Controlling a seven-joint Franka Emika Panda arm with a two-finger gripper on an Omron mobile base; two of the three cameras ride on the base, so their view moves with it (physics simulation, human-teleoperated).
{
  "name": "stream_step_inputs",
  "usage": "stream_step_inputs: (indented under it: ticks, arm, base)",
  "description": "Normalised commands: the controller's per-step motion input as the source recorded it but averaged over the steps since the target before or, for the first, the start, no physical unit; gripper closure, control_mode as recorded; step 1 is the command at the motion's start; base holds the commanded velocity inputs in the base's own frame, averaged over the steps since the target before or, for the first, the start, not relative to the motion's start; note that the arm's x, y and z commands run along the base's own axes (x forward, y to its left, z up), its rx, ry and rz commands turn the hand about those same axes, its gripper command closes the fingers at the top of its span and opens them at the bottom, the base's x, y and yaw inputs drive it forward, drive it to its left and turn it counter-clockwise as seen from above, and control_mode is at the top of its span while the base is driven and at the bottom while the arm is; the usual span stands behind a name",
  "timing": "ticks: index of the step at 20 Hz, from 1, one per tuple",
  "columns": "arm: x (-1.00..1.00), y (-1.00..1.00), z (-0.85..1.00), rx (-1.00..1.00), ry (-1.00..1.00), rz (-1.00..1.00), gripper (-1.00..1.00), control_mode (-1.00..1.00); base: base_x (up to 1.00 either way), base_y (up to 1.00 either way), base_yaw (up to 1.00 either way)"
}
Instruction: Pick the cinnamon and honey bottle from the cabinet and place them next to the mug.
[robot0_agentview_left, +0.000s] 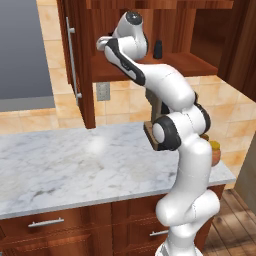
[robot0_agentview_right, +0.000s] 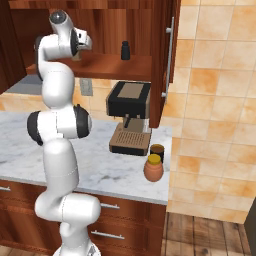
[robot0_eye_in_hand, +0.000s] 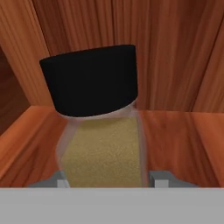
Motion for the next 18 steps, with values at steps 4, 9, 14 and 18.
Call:
stream_step_inputs:
  ticks: [4, 9, 14, 18]
  arm:
    - [-0.47, 0.00, 0.00, 0.00, 0.00, 0.00, 1.00, -1.00]
    - [-0.77, -0.06, 0.00, 0.03, -0.03, 0.00, 1.00, -1.00]
    - [-0.72, -0.18, -0.01, 0.02, -0.08, 0.00, 1.00, -1.00]
    - [-0.74, -0.20, 0.00, 0.03, -0.08, 0.00, 1.00, -1.00]
  base:
    - [0.00, 0.00, 0.00]
    - [0.00, 0.00, 0.00]
    - [0.00, 0.00, 0.00]
    - [0.00, 0.00, 0.00]
